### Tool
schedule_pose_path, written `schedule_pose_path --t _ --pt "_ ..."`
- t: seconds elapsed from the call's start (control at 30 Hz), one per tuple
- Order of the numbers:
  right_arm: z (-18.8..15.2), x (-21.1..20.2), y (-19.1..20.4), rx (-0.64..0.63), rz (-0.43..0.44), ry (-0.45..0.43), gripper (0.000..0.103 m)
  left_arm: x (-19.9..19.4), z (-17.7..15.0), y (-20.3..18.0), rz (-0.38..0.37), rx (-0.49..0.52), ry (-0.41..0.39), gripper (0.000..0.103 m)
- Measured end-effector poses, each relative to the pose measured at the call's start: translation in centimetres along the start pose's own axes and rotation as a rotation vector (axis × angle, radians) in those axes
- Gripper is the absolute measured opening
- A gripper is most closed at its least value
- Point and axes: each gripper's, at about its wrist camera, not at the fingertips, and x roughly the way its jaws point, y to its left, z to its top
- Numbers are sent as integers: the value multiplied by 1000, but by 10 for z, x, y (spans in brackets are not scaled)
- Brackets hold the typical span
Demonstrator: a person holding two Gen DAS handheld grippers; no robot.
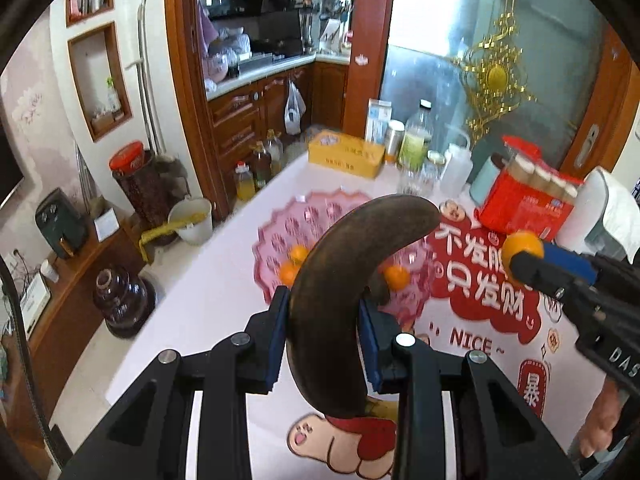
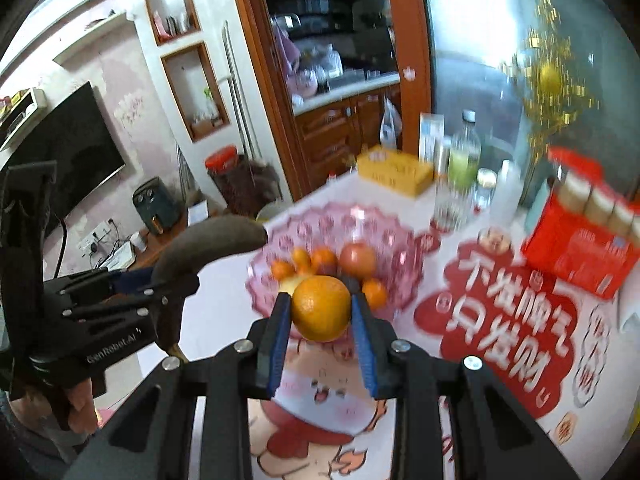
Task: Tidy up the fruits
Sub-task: 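Lift the banana and orange and carry both over the pink bowl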
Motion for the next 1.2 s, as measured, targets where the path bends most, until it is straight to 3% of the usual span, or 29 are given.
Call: schedule_pose_path --t 0.17,0.37,0.57,0.87,1.2 --pt "40 -7 4 -13 -57 -82 30 -6 34 4 -2 29 -50 31" --pt "65 23 -3 19 -107 -86 31 27 60 7 -15 59 -38 31" --pt "64 93 -25 91 -153 19 31 102 73 16 -20 63 53 31" --pt "35 182 -54 149 -198 193 31 208 69 25 -35 46 186 31" --pt "16 228 -57 136 -211 286 31 262 62 20 -25 47 261 33"
